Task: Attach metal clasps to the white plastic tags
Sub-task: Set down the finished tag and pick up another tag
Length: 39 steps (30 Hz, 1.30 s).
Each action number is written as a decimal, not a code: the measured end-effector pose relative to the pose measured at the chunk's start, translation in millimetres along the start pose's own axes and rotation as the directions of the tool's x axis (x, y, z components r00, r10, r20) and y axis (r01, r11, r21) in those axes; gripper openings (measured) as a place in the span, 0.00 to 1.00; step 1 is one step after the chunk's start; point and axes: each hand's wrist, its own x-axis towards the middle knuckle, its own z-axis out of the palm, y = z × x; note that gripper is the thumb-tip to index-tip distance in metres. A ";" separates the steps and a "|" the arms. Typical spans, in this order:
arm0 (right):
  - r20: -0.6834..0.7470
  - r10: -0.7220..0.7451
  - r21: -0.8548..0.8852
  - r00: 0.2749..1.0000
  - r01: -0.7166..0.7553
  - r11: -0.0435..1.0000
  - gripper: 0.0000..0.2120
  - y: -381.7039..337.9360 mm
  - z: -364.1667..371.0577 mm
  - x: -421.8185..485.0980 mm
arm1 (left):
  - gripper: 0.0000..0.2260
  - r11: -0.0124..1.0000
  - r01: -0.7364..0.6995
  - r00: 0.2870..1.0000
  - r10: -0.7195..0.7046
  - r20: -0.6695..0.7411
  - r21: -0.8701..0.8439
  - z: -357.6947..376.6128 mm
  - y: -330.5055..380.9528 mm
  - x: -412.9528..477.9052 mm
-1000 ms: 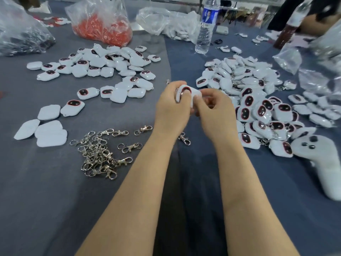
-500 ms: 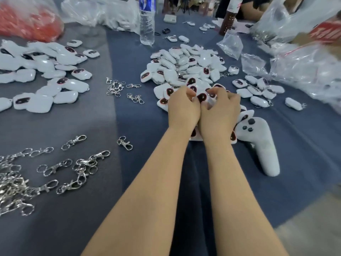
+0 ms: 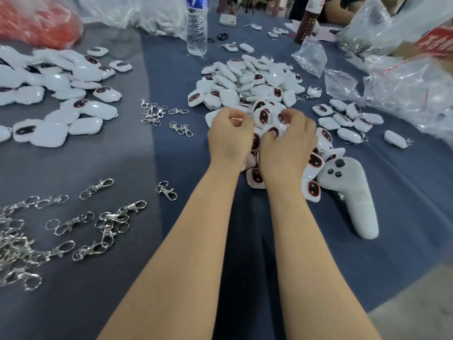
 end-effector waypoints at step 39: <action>0.676 -0.471 0.700 0.567 -0.296 0.649 0.10 -171.4 82.3 -116.3 | 0.11 0.941 0.120 0.949 -0.202 -0.242 -0.317 -255.0 6.8 -28.7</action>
